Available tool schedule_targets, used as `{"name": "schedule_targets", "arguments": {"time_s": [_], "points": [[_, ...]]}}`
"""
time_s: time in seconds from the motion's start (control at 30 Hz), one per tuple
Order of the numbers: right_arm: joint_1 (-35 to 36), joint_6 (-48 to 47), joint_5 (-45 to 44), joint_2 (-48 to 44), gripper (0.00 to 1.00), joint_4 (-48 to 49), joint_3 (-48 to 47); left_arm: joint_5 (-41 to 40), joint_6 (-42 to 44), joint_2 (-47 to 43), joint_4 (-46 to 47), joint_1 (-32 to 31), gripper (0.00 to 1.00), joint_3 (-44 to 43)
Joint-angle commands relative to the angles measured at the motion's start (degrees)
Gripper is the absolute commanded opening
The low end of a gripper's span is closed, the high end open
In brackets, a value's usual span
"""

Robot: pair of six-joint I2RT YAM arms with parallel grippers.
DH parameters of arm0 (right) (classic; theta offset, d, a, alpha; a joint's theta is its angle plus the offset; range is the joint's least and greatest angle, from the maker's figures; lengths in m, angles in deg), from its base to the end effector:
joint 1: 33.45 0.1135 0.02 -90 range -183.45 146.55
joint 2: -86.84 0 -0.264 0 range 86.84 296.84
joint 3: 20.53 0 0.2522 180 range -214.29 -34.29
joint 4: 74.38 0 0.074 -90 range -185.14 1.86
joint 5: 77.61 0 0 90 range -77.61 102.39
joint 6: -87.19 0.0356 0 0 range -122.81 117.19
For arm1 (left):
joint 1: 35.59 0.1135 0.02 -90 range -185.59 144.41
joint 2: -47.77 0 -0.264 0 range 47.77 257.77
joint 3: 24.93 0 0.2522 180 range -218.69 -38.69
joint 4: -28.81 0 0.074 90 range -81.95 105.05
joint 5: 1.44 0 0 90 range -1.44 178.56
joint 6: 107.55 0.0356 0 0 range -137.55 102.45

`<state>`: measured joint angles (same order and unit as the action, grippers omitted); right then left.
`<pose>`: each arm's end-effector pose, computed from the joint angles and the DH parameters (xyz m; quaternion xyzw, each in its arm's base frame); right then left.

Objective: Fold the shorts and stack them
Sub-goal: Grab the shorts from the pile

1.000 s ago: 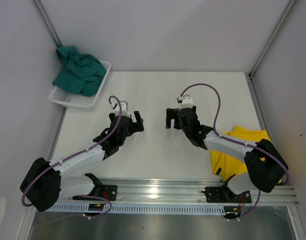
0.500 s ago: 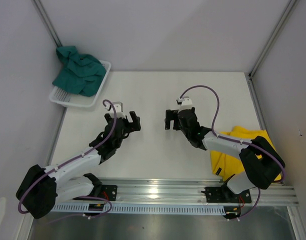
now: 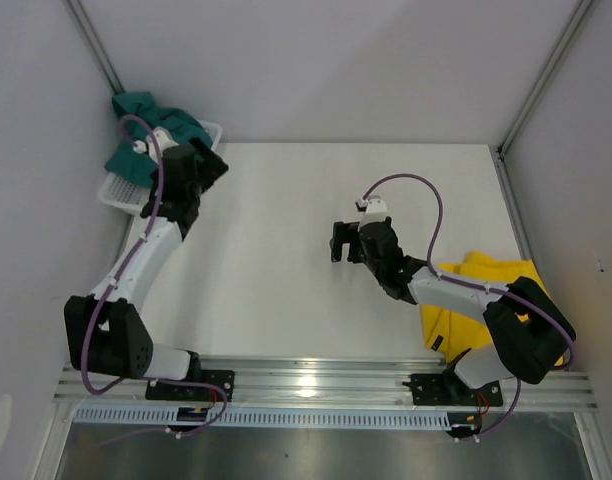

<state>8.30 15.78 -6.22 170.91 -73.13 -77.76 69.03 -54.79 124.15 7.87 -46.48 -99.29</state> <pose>0.2425 0.2012 0.2157 -0.0832 0.8353 0.1460 0.5235 0.3056 -0.0467 0.3192 -0.2785 0.7786 -0.0928 0.5546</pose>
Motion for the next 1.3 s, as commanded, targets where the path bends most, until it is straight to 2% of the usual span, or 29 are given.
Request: {"name": "schedule_targets", "arguments": {"time_s": [0.0, 0.17, 0.37, 0.4, 0.63, 0.8, 0.87, 0.93, 0.97, 1.07, 1.1, 1.13, 1.27], "points": [[-0.01, 0.22, 2.78, -3.74, 0.99, 5.02, 3.20, 5.55, -7.58, 5.87, -6.35, 7.28, 0.99, -9.17], [-0.27, 0.66, 2.62, -4.09, 0.99, 5.56, 3.91, 5.55, -11.28, 17.89, -8.03, 15.10, 0.99, -21.90], [-1.68, 1.27, 4.02, -4.44, 0.99, 5.56, 4.35, 6.17, -14.60, 31.18, -11.36, 19.24, 0.99, -34.83], [-2.03, 1.53, 4.11, -4.70, 1.00, 5.56, 4.35, 6.17, -15.14, 34.85, -12.15, 19.51, 0.99, -35.89], [-3.87, 2.68, 6.83, -4.62, 1.00, 6.26, 5.14, 3.45, -19.36, 45.85, -9.96, 19.86, 0.99, -43.10], [-4.49, 3.03, 7.45, -4.18, 0.99, 6.44, 5.14, 6.78, -26.30, 53.69, -9.96, 20.82, 0.99, -48.82], [-4.67, 2.86, 7.62, -4.44, 0.99, 6.27, 5.14, 7.40, -28.77, 55.54, -6.29, 21.35, 0.97, -48.21], [-4.67, 2.86, 7.36, -4.53, 1.00, 6.26, 5.23, 7.66, -29.12, 56.86, -2.16, 21.71, 0.85, -49.17], [-4.84, 2.86, 7.27, -4.44, 0.99, 6.44, 5.32, 7.66, -29.21, 58.08, -1.44, 21.88, 0.65, -49.61], [-5.02, 2.68, 7.54, -4.09, 0.99, 6.26, 5.14, 8.63, -28.77, 60.63, 1.20, 22.32, 0.32, -52.86], [-5.11, 2.51, 7.54, -4.01, 0.99, 6.26, 5.14, 9.94, -28.42, 60.82, 3.20, 22.41, 0.06, -53.39], [-5.19, 2.42, 7.54, -3.92, 1.00, 6.44, 5.14, 10.47, -27.90, 60.73, 4.09, 22.50, 0.00, -53.74], [-5.28, 2.42, 7.80, -3.04, 0.99, 6.44, 4.88, 11.62, -26.23, 56.52, 10.33, 21.80, 0.00, -50.24]]}}
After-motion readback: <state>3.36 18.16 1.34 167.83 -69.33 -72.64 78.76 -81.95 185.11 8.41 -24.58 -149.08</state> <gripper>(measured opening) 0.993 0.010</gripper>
